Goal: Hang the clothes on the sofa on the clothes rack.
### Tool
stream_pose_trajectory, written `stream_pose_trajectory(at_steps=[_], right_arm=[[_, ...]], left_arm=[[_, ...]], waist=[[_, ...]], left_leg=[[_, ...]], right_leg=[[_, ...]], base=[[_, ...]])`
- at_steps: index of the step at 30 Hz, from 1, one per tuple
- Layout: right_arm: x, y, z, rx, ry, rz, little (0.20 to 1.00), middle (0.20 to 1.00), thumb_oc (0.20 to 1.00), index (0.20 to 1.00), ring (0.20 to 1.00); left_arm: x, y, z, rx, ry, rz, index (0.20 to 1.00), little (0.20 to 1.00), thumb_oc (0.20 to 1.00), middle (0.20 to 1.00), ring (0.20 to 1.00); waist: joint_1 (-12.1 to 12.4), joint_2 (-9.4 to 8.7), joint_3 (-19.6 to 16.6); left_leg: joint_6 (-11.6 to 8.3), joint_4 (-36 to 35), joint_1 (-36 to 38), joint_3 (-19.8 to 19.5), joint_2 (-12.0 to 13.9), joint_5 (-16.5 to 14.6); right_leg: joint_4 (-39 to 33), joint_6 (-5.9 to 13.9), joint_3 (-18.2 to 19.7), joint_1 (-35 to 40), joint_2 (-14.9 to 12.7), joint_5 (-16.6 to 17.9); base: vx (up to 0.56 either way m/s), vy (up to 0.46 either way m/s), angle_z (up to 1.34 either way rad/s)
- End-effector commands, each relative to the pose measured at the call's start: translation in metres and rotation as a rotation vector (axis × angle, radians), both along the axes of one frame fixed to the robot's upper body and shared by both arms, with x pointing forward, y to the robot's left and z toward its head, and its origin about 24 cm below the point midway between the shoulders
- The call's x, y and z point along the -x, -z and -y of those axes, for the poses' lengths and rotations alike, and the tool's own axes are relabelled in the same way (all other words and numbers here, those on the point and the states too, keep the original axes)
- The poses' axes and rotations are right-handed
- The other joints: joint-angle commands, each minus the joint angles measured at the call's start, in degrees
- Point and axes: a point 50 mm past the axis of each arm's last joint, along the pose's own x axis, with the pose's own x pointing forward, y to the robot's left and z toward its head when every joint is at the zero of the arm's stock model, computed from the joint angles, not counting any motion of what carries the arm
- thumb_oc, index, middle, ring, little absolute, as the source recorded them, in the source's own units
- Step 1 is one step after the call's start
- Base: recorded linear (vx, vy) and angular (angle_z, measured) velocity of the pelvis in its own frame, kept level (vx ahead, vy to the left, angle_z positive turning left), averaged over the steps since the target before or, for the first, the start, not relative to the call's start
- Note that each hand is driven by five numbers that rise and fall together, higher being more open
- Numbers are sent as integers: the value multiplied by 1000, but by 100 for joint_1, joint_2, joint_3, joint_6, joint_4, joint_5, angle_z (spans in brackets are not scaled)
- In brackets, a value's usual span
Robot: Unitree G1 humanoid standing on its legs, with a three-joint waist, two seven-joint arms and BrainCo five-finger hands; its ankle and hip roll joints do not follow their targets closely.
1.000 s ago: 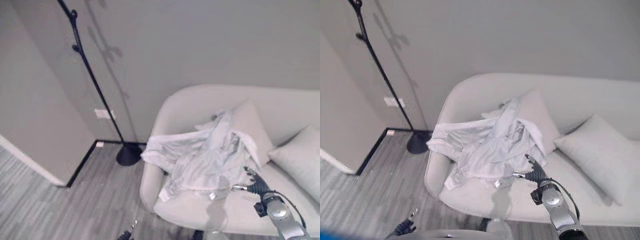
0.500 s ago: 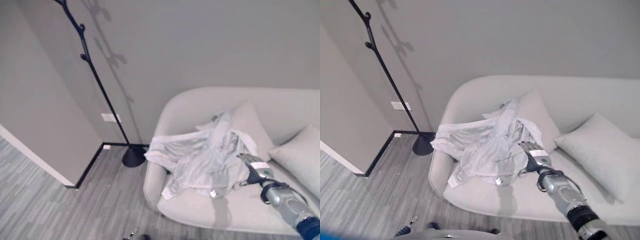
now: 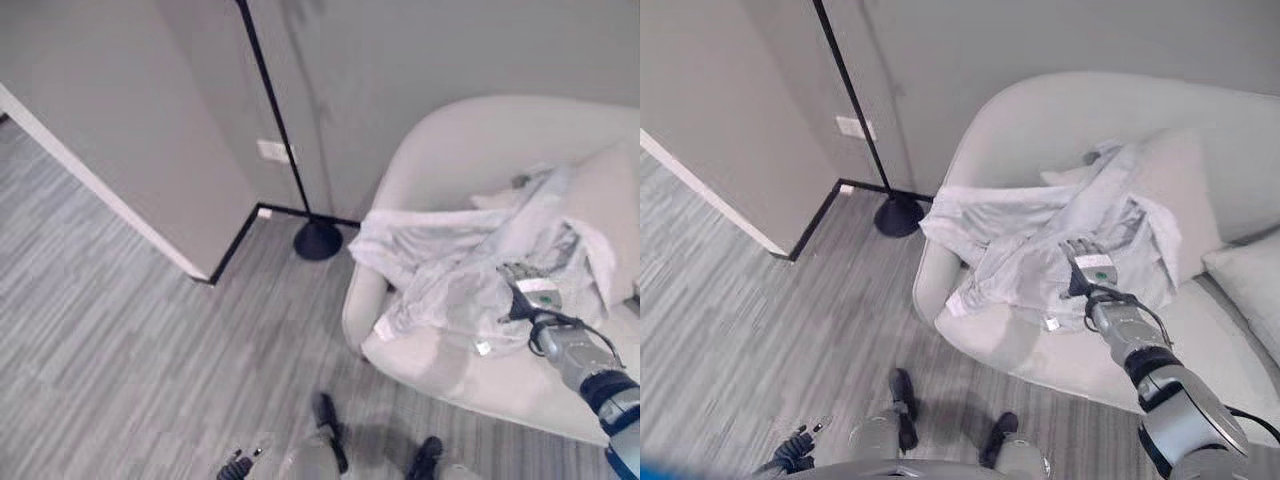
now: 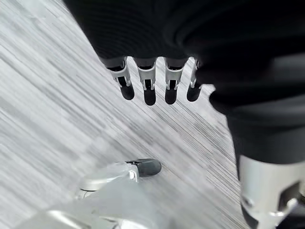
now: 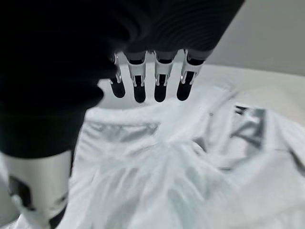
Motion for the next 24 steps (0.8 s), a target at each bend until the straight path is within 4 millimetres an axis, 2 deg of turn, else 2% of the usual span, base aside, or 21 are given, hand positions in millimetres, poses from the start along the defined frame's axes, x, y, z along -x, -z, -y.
stream_pose_trajectory(at_steps=[1,2,8,10,12,13,15,16,17,24], right_arm=[[-22,-32,2,64,26,143,1000,1000,1000,1000,1000],[-22,-32,1,64,26,144,1000,1000,1000,1000,1000],[-34,-56,19,234,81,140,1000,1000,1000,1000,1000],[-34,-71,37,339,121,134,1000,1000,1000,1000,1000],[-33,-76,42,354,141,141,1000,1000,1000,1000,1000],[-30,-90,57,416,184,149,1000,1000,1000,1000,1000],[-29,-96,64,451,198,148,1000,1000,1000,1000,1000],[-23,-105,79,509,237,135,1000,1000,1000,1000,1000],[-23,-112,83,520,251,140,1000,1000,1000,1000,1000],[-14,-131,104,630,290,109,1000,1000,1000,1000,1000]], left_arm=[[-41,-13,-4,-57,65,126,1000,1000,1000,1000,1000],[-42,-13,-4,-56,64,127,1000,1000,1000,1000,1000],[-77,-29,-4,-64,101,257,1000,1000,1000,1000,1000],[-90,-37,-7,-77,117,310,1000,1000,1000,1000,1000],[-94,-41,-8,-82,124,328,1000,1000,1000,1000,1000],[-103,-48,-11,-95,134,371,1000,1000,1000,1000,1000],[-106,-51,-13,-101,138,384,1000,1000,1000,1000,1000],[-113,-58,-18,-121,152,421,1000,1000,1000,1000,1000],[-116,-62,-20,-132,155,433,1000,1000,1000,1000,1000],[-129,-80,-35,-211,184,500,1000,1000,1000,1000,1000]], waist=[[-50,-211,397],[-53,-210,395],[122,-71,658],[187,-35,751],[209,-15,776],[265,54,850],[276,84,868],[295,148,927],[309,173,924],[350,288,1015]], left_leg=[[-365,226,-525,-388,15,252],[-364,228,-531,-389,15,251],[-323,401,-1048,-514,-135,205],[-301,456,-1301,-535,-222,192],[-292,495,-1412,-546,-247,172],[-280,605,-1660,-546,-296,146],[-273,654,-1776,-553,-322,128],[-265,704,-1967,-528,-381,112],[-255,723,-2099,-511,-408,101],[-212,908,-2897,-429,-474,28]], right_leg=[[-1721,459,-153,1117,-123,758],[-1719,459,-153,1112,-123,757],[-1662,558,-142,705,-330,889],[-1625,611,-141,483,-424,968],[-1609,629,-142,398,-461,992],[-1566,671,-157,221,-553,1042],[-1539,685,-146,121,-599,1059],[-1519,721,-136,-58,-673,1110],[-1488,746,-111,-219,-718,1145],[-1295,848,23,-1094,-960,1276]], base=[[5,35,-6],[18,33,14],[19,48,8],[32,54,0],[8,42,1],[7,45,1],[3,53,1],[-7,74,5],[-21,98,3],[-7,51,-5]])
